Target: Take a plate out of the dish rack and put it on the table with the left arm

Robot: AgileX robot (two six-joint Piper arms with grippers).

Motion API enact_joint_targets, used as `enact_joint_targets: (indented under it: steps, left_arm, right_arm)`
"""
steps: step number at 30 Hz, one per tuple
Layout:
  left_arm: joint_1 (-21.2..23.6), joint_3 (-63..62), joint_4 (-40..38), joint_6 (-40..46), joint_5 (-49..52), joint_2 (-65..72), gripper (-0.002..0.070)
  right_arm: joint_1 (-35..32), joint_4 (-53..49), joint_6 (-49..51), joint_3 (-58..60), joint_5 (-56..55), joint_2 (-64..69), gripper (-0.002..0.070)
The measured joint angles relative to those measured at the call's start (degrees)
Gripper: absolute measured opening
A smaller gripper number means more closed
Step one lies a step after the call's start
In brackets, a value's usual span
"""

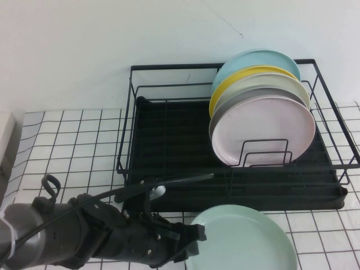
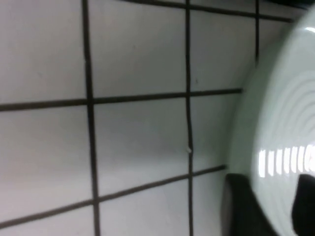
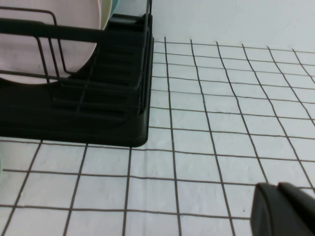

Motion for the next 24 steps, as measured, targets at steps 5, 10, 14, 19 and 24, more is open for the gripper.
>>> enact_joint_targets:
  steps: [5, 10, 14, 19, 24]
  left_arm:
    - [0.0, -0.1, 0.0, 2.5, 3.2, 0.0, 0.0402]
    - [0.0, -0.1, 2.1, 3.0, 3.2, -1.5, 0.0336]
    - [0.0, -0.1, 5.7, 2.6, 1.2, -5.3, 0.0109]
    - [0.0, -0.1, 9.7, 2.6, -2.5, -13.6, 0.0013]
    - [0.0, -0.1, 16.8, 2.9, -6.2, -23.0, 0.0003]
  right_arm:
    - [0.0, 0.0, 0.0, 0.0, 0.0, 0.0, -0.0003]
    - [0.0, 0.0, 0.0, 0.0, 0.0, 0.0, -0.0003]
    - [0.0, 0.0, 0.0, 0.0, 0.0, 0.0, -0.0003]
    - [0.0, 0.0, 0.0, 0.0, 0.0, 0.0, -0.0003]
    - [0.0, 0.0, 0.0, 0.0, 0.0, 0.0, -0.0003]
